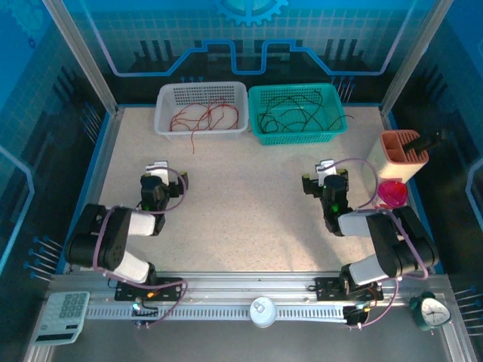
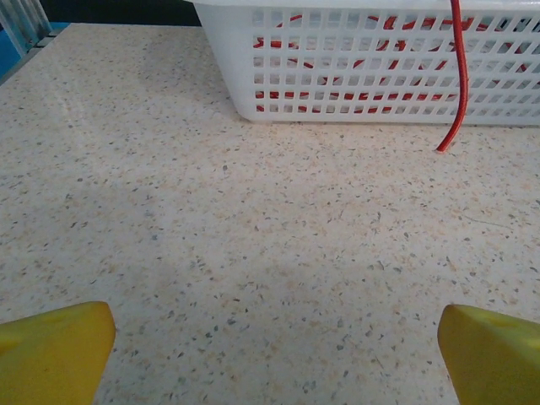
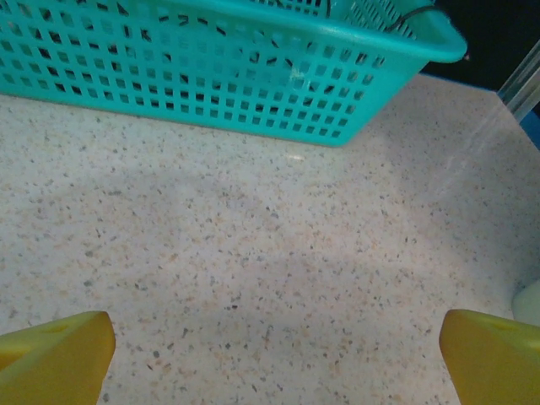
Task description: Untangle the cables
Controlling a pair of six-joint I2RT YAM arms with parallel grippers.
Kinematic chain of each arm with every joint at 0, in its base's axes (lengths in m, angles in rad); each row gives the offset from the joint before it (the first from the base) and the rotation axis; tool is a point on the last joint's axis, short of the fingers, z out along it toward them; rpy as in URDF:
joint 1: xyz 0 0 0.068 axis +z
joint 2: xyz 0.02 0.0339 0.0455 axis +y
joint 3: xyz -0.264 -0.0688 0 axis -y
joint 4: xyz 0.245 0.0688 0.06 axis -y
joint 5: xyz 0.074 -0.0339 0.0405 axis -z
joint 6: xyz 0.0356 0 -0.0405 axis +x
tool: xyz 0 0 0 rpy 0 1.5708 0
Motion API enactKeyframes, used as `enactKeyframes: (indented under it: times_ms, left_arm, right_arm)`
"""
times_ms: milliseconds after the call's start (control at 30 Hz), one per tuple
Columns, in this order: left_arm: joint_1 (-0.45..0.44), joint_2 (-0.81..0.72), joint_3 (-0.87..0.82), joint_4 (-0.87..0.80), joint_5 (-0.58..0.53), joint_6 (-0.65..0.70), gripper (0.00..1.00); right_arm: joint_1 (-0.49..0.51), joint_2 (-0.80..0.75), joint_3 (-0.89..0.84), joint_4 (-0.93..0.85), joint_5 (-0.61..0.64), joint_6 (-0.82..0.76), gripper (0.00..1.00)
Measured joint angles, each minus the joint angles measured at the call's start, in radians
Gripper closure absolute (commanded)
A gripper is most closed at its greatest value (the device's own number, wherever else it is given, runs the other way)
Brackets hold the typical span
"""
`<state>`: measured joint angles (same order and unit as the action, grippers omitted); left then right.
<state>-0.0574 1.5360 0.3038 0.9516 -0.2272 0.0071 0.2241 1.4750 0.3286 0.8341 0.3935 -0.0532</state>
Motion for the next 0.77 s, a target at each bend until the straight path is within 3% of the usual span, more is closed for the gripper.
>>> enactKeyframes:
  times_ms: [267, 767]
  left_arm:
    - [0.007, 0.021, 0.048, 0.004, 0.031, 0.002, 0.01]
    - [0.026, 0.021, 0.066, -0.031, 0.072, -0.005, 0.01]
  right_arm:
    - [-0.134, 0.057, 0.046, 0.032, -0.166, 0.033, 0.0]
    - [-0.135, 0.057, 0.053, 0.031, -0.224, 0.049, 0.0]
